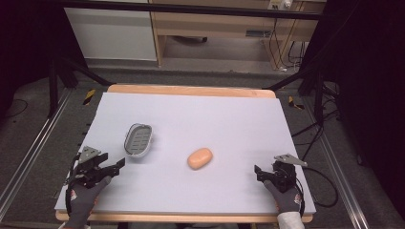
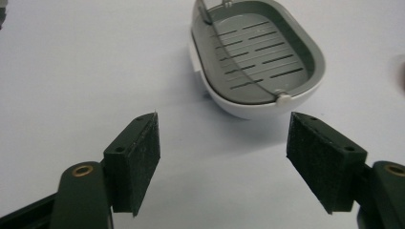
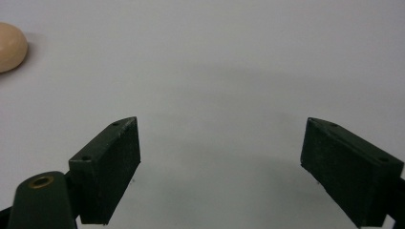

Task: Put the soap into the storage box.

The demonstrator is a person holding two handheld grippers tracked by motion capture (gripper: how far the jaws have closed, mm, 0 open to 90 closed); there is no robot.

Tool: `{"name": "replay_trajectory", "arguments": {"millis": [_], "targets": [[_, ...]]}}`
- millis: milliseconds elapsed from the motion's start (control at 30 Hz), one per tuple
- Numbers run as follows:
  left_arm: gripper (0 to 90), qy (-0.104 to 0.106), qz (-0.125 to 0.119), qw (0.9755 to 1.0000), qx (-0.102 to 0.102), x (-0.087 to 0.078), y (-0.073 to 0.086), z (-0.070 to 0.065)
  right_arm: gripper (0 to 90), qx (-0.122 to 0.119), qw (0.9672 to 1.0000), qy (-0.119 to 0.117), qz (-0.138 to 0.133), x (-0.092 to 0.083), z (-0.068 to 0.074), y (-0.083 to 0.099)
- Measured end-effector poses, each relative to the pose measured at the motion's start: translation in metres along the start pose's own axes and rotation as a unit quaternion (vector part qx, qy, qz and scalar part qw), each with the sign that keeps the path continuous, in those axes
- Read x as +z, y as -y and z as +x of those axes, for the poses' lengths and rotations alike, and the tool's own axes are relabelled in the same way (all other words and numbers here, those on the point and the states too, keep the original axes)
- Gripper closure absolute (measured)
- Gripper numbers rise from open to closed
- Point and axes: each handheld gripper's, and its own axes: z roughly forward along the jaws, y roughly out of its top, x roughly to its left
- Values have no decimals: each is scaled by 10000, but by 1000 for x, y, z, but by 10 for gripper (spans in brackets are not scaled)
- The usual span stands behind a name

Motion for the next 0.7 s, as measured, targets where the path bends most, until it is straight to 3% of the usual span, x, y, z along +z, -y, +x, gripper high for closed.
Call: {"name": "replay_trajectory", "arguments": {"millis": [233,700], "targets": [[272,134,56,9998,94,2,-1,-12,122,-68,10000,-46,-50,-1,2,0],[273,388,-61,9987,325,4,-7,-41,107,-130,9998,-62,-115,-2,2,-1]]}}
